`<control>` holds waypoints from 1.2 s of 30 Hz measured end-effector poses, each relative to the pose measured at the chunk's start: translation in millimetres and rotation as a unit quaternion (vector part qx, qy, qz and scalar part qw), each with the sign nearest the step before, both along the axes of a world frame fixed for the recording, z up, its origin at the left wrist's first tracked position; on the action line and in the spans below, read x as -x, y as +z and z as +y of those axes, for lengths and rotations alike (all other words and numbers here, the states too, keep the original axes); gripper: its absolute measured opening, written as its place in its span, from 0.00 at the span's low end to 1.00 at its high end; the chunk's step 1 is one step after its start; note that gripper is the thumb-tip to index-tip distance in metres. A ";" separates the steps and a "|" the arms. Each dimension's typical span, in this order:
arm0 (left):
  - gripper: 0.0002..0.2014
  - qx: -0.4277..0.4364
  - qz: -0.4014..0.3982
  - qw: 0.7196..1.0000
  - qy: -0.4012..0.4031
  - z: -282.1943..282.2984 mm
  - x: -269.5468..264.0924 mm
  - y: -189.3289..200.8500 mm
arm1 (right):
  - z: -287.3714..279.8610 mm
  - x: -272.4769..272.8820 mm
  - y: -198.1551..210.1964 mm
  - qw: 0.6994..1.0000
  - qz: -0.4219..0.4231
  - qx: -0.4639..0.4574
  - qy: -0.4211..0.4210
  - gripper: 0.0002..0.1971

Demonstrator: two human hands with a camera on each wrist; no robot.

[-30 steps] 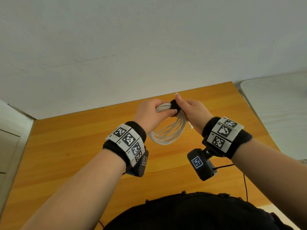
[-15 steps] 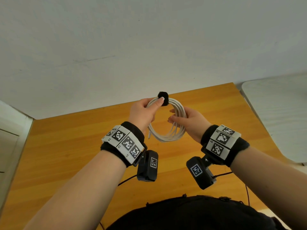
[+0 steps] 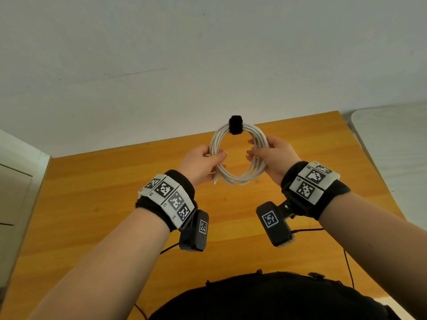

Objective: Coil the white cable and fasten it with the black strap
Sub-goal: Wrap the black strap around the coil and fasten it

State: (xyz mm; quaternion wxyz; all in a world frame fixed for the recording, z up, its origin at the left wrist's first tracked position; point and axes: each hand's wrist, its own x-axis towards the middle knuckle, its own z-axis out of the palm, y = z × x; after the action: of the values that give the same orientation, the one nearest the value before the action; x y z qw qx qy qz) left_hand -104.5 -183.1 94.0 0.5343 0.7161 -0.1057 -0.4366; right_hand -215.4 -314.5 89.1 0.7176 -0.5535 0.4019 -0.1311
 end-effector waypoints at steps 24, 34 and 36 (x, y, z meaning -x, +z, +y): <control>0.05 0.078 0.292 0.928 0.217 0.2 -38.5 -67.4 | 3.2 -60.7 -60.7 0.968 0.046 -0.223 -0.106 0.07; 0.13 -0.022 0.181 0.966 0.183 -1.4 -46.8 -98.3 | 5.7 -76.4 -94.1 0.988 0.146 -0.015 -0.050 0.04; 0.11 -0.042 0.143 0.972 0.179 -3.6 -46.3 -102.2 | 5.6 -77.2 -96.7 0.980 0.190 0.063 -0.014 0.03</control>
State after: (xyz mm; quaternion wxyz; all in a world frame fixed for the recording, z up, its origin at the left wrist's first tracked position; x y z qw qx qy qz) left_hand -58.2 -186.6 -8.2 0.5826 0.6754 0.1204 -0.4357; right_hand -138.2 -309.0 -7.6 0.5901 -0.6070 0.5290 -0.0585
